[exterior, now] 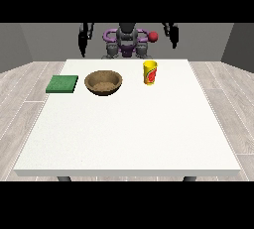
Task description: Pick the cup and pour the ball into the bowl, then pick the bowl and place it on the pad
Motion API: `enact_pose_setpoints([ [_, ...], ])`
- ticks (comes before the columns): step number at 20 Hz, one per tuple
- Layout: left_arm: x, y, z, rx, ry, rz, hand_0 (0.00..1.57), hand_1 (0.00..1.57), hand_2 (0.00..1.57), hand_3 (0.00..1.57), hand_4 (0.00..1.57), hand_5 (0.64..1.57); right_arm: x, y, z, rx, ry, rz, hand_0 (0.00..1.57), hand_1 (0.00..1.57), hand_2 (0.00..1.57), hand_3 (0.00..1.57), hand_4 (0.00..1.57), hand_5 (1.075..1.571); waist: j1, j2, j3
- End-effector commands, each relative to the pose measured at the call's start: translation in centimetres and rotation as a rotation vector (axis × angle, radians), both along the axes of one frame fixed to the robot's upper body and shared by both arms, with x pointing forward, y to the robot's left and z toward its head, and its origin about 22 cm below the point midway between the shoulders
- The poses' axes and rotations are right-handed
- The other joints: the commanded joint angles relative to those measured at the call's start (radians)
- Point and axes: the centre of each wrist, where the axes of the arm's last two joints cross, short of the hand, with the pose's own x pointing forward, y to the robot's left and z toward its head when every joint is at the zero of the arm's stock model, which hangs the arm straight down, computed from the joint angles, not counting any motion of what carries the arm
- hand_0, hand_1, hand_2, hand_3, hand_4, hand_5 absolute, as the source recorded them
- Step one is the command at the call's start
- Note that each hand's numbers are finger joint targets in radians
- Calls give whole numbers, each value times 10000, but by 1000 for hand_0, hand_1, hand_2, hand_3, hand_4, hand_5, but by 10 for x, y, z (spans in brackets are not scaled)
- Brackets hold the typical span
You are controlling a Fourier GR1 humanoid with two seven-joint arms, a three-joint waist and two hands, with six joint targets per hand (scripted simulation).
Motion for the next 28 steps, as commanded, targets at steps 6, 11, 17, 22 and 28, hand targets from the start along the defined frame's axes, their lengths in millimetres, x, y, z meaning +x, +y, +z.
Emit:
enact_pose_setpoints([
  [6,-1,6,28,198,135,-98,0,0,0,0,0,1557,3,-10,35,-388,-357,-29,0,0,0,0,0,1569,-76,-2726,79],
  [11,11,38,58,-1790,-33,850,0,0,0,0,0,1554,-6,-80,58,698,-1107,346,0,0,0,0,0,1570,-563,-1527,133],
  [17,3,40,38,-1781,-656,512,0,0,0,0,0,1544,-6,-77,62,757,-1764,441,0,0,0,0,0,1570,-419,-650,131],
  [22,32,50,43,-1653,-2009,461,0,0,0,0,0,1528,10,-78,48,900,-2894,546,0,0,0,0,0,1570,-590,782,133],
  [28,38,30,-13,-1750,-2327,783,0,0,0,0,0,1526,26,-70,59,733,-3158,858,0,0,0,0,0,1571,-762,1320,128],
])
